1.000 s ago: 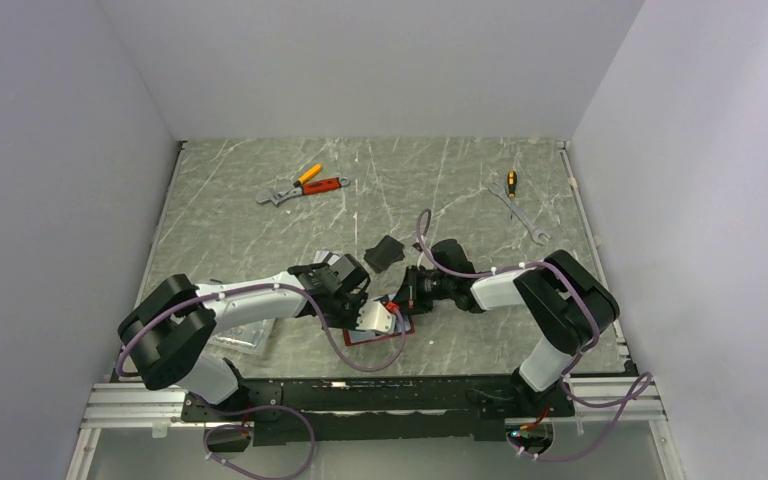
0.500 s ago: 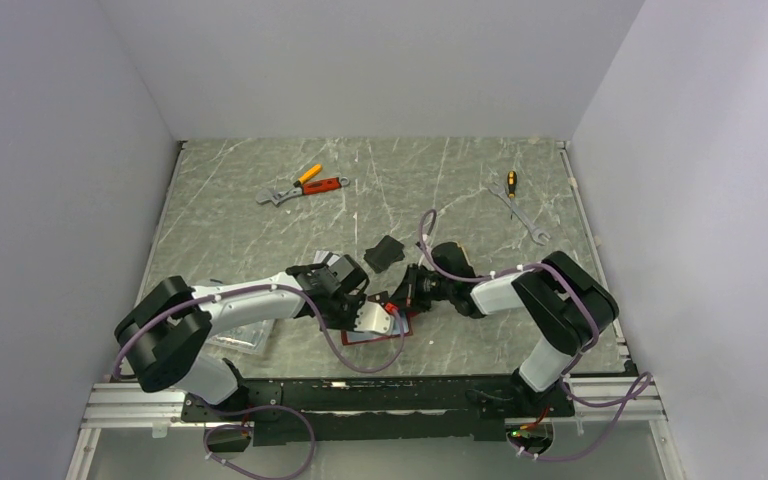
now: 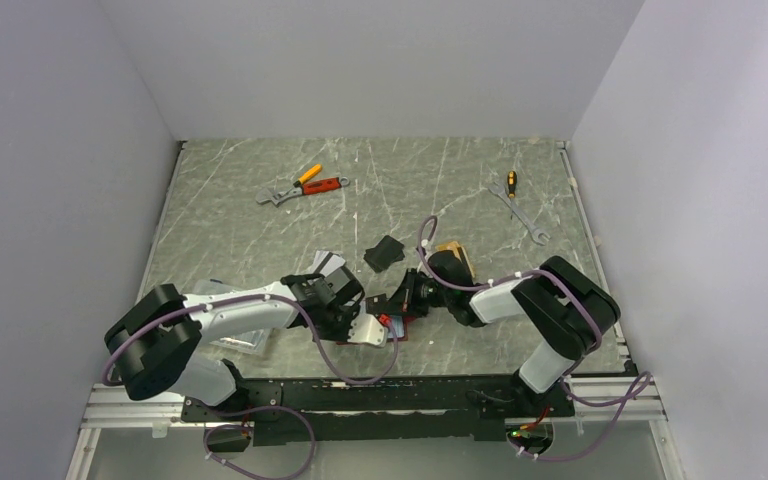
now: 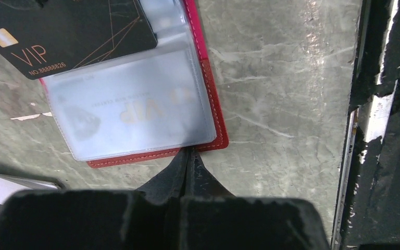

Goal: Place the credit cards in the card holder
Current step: Insert the credit card into the card holder.

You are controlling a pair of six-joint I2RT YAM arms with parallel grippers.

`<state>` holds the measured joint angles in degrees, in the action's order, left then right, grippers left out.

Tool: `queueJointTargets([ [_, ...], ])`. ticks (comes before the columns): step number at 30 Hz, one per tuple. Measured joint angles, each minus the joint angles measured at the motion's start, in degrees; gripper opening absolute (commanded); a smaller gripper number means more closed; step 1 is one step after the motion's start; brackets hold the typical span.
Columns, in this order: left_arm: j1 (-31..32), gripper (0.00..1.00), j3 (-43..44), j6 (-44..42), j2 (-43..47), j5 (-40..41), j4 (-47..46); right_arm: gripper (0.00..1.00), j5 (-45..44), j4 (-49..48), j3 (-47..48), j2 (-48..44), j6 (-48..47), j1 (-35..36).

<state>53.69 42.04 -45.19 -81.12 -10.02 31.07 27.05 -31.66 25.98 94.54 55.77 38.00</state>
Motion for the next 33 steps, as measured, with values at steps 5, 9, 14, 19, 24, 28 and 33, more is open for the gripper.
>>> queueJointTargets([
  [5,0.33,0.0,-0.92,0.0,0.02,1.33,-1.09,0.0,-2.01,1.73,-0.35,-2.12,0.15,0.57],
  [9,0.59,0.0,-0.94,0.15,0.0,1.49,-1.22,0.0,-3.02,3.1,-0.44,-3.43,0.24,0.63],
  [14,1.64,0.0,0.22,0.48,-1.62,2.12,-1.55,0.0,-4.39,4.33,-1.53,-5.7,0.87,0.63],
  [19,3.58,0.0,2.47,0.92,-4.09,3.89,-0.59,0.0,-5.53,4.9,-2.51,-6.91,1.81,0.57],
  [24,5.6,0.0,4.28,1.64,-5.81,4.92,0.72,0.0,-5.6,4.52,-4.11,-8.0,2.84,-0.31],
  [28,8.52,0.0,4.94,2.69,-6.62,4.44,-0.35,0.0,-5.55,6.12,-6.1,-11.5,2.89,-1.88],
  [33,10.23,0.0,5.68,3.1,-7.37,2.29,-0.85,0.0,-6.12,9.68,-6.32,-15.69,2.14,-3.23],
])
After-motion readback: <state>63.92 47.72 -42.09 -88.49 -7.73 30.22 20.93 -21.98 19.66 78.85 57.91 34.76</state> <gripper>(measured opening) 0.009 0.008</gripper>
